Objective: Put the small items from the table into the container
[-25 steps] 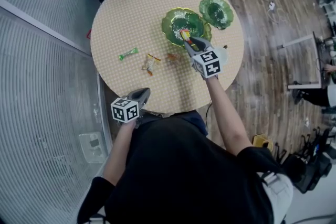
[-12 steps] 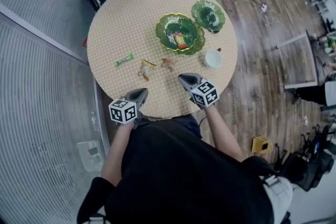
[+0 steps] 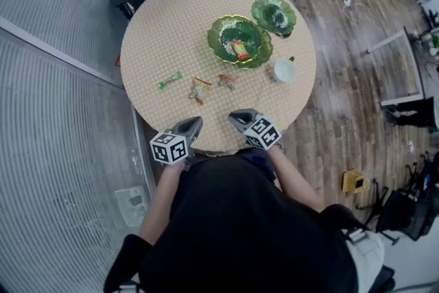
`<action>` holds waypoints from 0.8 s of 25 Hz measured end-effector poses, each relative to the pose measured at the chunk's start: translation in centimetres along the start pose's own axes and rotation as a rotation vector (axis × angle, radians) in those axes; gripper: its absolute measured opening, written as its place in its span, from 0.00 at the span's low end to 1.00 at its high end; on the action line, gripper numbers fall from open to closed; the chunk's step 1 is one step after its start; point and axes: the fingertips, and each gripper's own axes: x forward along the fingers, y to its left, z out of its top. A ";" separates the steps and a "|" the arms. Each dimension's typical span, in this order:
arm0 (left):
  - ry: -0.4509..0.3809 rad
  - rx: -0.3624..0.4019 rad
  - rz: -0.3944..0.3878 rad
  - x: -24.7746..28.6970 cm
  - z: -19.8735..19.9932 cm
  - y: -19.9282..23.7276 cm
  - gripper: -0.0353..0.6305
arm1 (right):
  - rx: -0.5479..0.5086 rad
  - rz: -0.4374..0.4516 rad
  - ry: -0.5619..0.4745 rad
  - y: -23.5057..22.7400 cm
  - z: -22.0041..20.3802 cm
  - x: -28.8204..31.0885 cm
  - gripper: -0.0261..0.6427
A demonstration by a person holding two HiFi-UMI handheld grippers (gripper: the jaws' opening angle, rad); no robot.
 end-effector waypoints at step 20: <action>0.052 -0.005 -0.031 0.0 -1.9 -0.2 0.06 | -0.087 -0.007 0.121 -1.4 -1.3 -0.3 0.10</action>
